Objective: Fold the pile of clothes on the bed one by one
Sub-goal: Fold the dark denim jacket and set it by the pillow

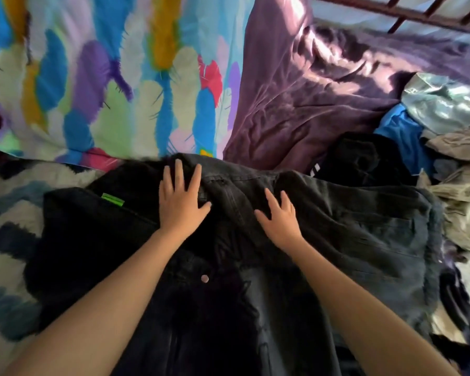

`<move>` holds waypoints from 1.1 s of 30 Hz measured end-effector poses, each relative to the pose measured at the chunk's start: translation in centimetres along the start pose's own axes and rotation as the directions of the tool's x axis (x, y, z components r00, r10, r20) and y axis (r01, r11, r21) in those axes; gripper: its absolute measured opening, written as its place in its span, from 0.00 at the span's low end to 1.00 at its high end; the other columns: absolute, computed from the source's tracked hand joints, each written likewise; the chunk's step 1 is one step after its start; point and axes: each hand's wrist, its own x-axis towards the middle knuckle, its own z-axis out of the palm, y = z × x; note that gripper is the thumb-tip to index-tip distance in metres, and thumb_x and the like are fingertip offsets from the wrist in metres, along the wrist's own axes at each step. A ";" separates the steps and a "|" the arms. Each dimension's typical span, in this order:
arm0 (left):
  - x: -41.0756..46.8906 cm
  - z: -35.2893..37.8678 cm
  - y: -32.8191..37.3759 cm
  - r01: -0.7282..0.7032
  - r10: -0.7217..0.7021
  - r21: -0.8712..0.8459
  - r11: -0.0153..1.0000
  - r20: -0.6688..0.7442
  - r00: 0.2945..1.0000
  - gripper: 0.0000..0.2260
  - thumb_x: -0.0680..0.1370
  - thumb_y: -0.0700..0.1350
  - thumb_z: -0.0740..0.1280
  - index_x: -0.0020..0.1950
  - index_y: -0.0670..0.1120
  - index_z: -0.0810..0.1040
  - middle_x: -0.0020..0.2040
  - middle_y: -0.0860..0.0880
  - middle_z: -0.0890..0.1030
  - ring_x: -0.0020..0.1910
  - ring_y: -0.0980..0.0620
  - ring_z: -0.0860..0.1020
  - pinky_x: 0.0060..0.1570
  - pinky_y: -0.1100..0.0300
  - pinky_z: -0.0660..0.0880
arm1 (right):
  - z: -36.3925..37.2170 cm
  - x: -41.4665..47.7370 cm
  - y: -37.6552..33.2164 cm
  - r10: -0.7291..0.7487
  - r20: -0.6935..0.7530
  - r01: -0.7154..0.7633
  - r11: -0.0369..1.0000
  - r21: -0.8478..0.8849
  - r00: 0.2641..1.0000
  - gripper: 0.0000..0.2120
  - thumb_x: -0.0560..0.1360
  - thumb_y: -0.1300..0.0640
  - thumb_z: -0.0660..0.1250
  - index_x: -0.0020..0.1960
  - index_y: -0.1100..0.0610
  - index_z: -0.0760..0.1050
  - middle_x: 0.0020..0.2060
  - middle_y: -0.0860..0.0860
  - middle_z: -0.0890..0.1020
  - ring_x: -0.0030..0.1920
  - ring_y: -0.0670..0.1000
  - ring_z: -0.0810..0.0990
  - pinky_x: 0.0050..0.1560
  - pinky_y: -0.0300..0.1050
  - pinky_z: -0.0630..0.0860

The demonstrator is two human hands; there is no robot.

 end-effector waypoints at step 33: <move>-28.1 4.8 3.4 0.628 -0.388 -0.647 0.432 0.496 0.777 0.26 0.79 0.48 0.63 0.75 0.45 0.58 0.70 0.43 0.66 0.65 0.42 0.70 0.63 0.48 0.69 | 8.9 -30.5 14.5 0.274 0.026 -0.275 0.956 0.100 0.961 0.12 0.77 0.51 0.64 0.53 0.59 0.73 0.53 0.51 0.73 0.58 0.52 0.71 0.49 0.41 0.68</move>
